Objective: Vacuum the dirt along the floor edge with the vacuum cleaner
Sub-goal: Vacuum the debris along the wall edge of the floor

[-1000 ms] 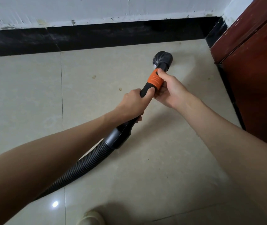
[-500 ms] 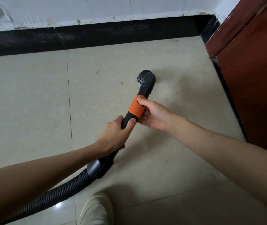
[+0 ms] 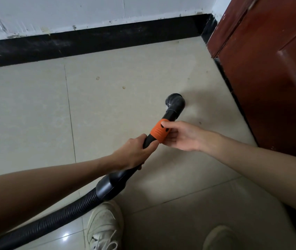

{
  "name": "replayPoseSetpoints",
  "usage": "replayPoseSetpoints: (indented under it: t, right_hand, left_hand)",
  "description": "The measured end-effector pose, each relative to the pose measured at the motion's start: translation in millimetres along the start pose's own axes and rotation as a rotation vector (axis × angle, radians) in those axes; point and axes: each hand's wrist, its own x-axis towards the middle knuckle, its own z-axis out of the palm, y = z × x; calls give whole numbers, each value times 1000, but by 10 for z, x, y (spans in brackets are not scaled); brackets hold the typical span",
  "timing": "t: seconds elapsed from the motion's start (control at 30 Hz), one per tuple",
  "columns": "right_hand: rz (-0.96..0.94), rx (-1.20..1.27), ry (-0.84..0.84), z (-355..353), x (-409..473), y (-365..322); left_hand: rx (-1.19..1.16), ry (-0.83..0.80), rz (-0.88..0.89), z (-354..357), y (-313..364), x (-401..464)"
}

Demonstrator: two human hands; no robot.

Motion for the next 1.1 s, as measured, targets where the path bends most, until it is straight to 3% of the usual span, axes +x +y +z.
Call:
replayPoseSetpoints:
  t: [0.2,0.4,0.63,0.77,0.93,1.1]
  right_hand:
    - [6,98,105,-91,-5,-7]
    - [65,40,132,-20,20,51]
    - [149,-12,45,46,43,329]
    - [100,101,101,-22,76,295]
    - [87,54,95,218,175,323]
    - [206,-4,117,345,158,393]
  left_hand:
    - [13,-124,-9,-32,-54,-92]
    - [5,-166,-34,-85,-148,-177]
    - [-57,-29,-37,-12,-194,-193]
    - [-42,-100,1,-110,-374,-297]
    - [-38,-62,-16,-289,-532,-399]
    - [173,-35,-56,-360,-590,-461]
